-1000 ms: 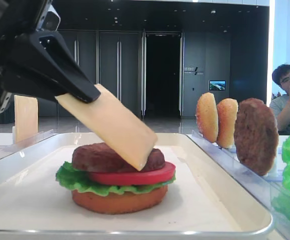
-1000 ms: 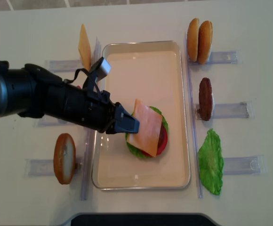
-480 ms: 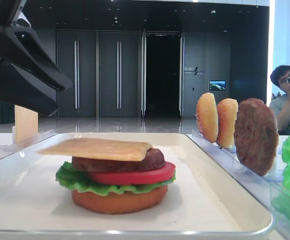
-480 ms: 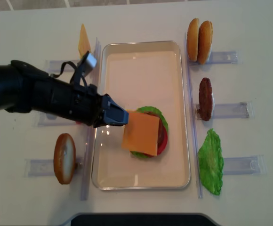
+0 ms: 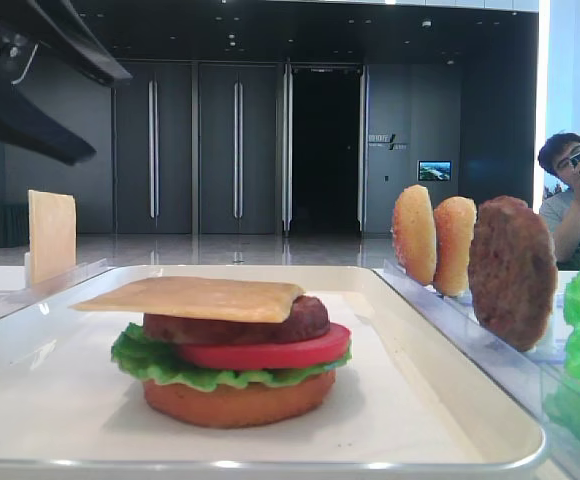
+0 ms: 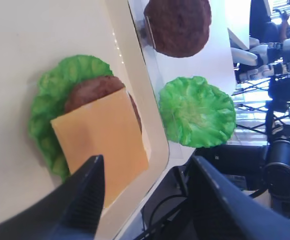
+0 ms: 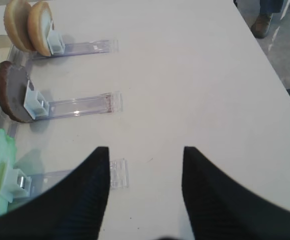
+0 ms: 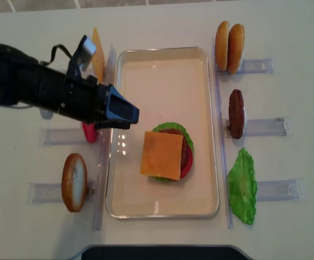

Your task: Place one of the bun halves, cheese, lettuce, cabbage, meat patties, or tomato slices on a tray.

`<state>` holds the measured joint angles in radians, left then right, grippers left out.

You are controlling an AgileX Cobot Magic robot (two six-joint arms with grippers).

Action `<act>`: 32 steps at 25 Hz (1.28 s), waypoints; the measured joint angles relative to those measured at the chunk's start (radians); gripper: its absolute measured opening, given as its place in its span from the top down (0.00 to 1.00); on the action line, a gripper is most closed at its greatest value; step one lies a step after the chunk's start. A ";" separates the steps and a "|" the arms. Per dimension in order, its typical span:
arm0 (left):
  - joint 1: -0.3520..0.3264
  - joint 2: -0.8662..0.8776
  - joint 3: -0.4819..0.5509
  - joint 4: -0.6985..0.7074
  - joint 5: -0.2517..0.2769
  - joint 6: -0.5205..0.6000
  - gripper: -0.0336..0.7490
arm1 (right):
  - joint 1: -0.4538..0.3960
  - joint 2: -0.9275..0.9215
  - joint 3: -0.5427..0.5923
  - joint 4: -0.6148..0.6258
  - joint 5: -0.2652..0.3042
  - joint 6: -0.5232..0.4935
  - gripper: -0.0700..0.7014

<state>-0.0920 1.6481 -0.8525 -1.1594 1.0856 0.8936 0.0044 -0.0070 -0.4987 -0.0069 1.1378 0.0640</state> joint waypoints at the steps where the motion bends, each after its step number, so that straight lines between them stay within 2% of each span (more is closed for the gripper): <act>1: 0.007 -0.009 -0.037 0.039 0.002 -0.041 0.43 | 0.000 0.000 0.000 0.000 0.000 0.000 0.45; 4: 0.032 -0.039 -0.156 0.189 0.009 -0.193 0.43 | 0.000 0.000 0.000 0.000 0.000 0.000 0.45; 10: 0.113 -0.056 -0.393 0.613 0.039 -0.517 0.43 | 0.000 0.000 0.000 0.000 0.000 0.000 0.45; 15: 0.212 -0.056 -0.519 0.857 0.082 -0.666 0.43 | 0.000 0.000 0.000 0.000 0.000 0.000 0.45; 19: 0.263 -0.056 -0.540 1.067 0.124 -0.744 0.43 | 0.000 0.000 0.000 0.000 0.000 0.000 0.45; 22: 0.275 -0.056 -0.540 1.191 0.133 -0.793 0.43 | 0.000 0.000 0.000 0.000 0.000 0.000 0.45; 28: 0.276 -0.071 -0.537 1.197 0.135 -0.801 0.48 | 0.000 0.000 0.000 0.000 0.000 0.000 0.45; 32: 0.276 -0.163 -0.482 1.188 0.135 -0.801 0.50 | 0.000 0.000 0.000 0.000 0.000 0.000 0.45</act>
<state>0.1839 1.4849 -1.3343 0.0288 1.2211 0.0923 0.0044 -0.0070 -0.4987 -0.0069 1.1378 0.0640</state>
